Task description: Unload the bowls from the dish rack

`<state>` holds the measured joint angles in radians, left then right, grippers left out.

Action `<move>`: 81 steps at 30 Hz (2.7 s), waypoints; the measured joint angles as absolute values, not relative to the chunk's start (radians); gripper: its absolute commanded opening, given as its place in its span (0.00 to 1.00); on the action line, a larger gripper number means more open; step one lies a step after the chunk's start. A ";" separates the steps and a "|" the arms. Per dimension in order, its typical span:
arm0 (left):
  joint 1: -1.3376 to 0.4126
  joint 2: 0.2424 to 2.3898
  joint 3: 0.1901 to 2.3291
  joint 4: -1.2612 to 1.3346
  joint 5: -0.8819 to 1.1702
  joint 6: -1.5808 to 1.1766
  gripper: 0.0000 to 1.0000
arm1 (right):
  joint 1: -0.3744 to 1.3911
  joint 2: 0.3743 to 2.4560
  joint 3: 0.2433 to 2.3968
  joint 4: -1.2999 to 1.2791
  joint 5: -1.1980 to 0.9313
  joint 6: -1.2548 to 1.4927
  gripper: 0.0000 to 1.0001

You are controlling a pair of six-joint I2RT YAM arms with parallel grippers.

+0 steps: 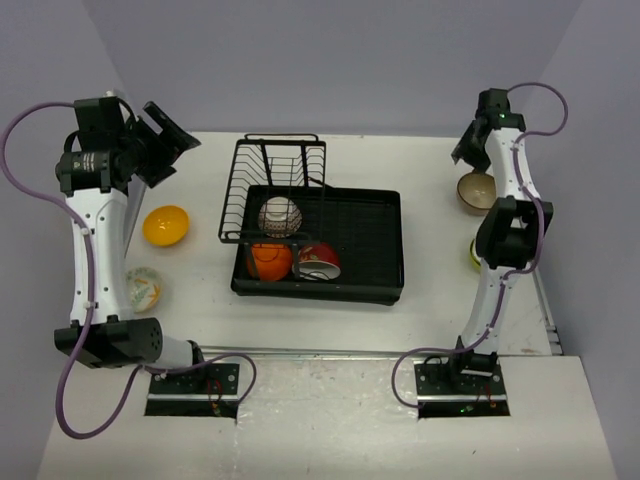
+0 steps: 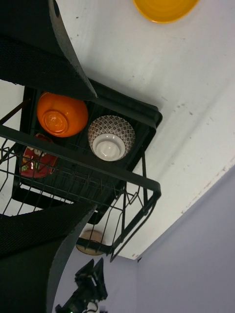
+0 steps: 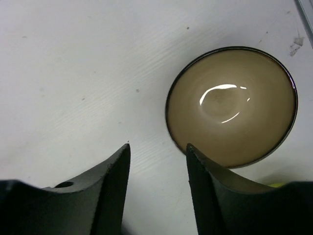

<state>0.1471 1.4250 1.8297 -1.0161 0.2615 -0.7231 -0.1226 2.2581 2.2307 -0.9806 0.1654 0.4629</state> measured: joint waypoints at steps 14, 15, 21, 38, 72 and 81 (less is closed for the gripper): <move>0.147 1.420 1.608 -0.997 0.245 -0.896 0.85 | 0.160 1.089 1.236 -0.422 -0.247 1.056 0.61; 0.147 1.419 1.608 -0.987 0.244 -0.911 0.85 | 0.190 1.005 1.129 -0.358 -0.237 1.151 0.60; 0.147 1.392 1.532 -0.905 0.241 -1.015 0.85 | 0.346 0.789 0.728 -0.115 -0.157 1.571 0.59; 0.147 1.391 1.415 -0.721 0.226 -1.227 0.85 | 0.965 0.967 0.523 0.098 0.408 1.973 0.55; 0.135 1.409 1.339 -0.432 0.257 -1.309 0.84 | 1.268 1.415 0.679 0.211 0.934 1.997 0.50; 0.133 1.436 1.346 -0.428 0.262 -1.317 0.83 | 1.202 1.485 0.678 0.363 0.916 1.997 0.43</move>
